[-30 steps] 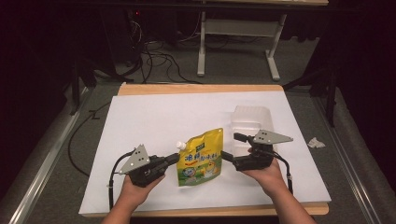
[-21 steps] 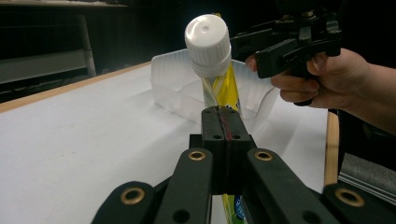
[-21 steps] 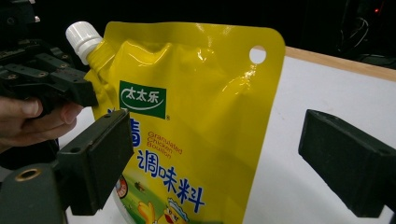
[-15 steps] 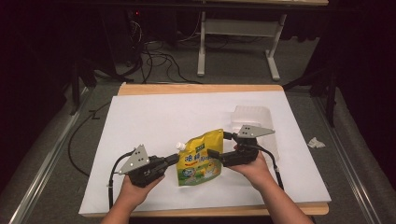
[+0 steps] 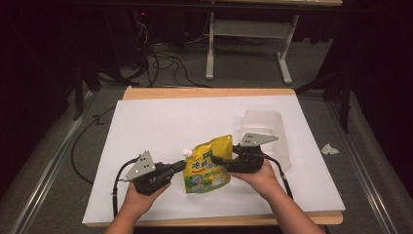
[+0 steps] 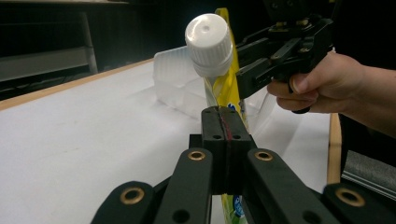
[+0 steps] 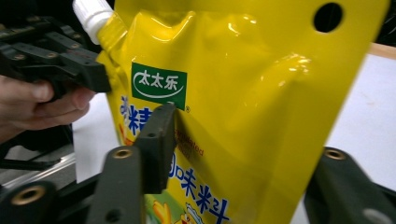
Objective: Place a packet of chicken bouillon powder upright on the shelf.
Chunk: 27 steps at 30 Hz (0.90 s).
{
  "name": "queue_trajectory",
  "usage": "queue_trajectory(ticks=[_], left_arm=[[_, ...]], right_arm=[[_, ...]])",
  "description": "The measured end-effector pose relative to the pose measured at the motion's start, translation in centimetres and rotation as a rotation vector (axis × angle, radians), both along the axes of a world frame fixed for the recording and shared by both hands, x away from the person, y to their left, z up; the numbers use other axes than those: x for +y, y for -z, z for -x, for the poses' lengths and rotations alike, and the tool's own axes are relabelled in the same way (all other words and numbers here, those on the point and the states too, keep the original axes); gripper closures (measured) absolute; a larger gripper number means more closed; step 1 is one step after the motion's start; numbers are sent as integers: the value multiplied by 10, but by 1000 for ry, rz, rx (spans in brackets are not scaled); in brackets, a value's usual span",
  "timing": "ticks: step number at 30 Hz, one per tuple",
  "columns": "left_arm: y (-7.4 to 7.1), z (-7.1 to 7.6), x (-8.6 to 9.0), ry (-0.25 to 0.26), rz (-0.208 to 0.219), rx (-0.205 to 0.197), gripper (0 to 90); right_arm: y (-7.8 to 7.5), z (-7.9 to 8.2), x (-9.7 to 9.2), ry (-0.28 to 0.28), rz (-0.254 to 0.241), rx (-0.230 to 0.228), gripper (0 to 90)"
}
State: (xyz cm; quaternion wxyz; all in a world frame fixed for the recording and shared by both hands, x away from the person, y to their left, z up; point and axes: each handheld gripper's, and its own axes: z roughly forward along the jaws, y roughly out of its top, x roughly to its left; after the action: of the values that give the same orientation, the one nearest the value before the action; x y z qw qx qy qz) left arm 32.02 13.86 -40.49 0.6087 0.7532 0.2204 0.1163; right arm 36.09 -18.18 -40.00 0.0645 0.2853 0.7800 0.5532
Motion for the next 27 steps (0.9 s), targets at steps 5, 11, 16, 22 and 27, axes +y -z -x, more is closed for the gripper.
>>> queue_trajectory(ticks=[5,11,16,22,27], left_arm=[[1,-2,1,-27,-20,6,900],[2,-3,0,-41,-21,14,900],[3,-4,0,-75,-43,24,830],[4,-5,1,-102,-68,23,628],[5,-2,7,-124,-113,44,500]], right_arm=[[1,-1,-4,-53,-23,14,676],[2,2,-8,-118,-31,0,859],[2,6,-7,-145,-23,-31,892],[2,9,-7,-144,-18,-44,900],[3,12,-8,-142,-24,-48,900]])
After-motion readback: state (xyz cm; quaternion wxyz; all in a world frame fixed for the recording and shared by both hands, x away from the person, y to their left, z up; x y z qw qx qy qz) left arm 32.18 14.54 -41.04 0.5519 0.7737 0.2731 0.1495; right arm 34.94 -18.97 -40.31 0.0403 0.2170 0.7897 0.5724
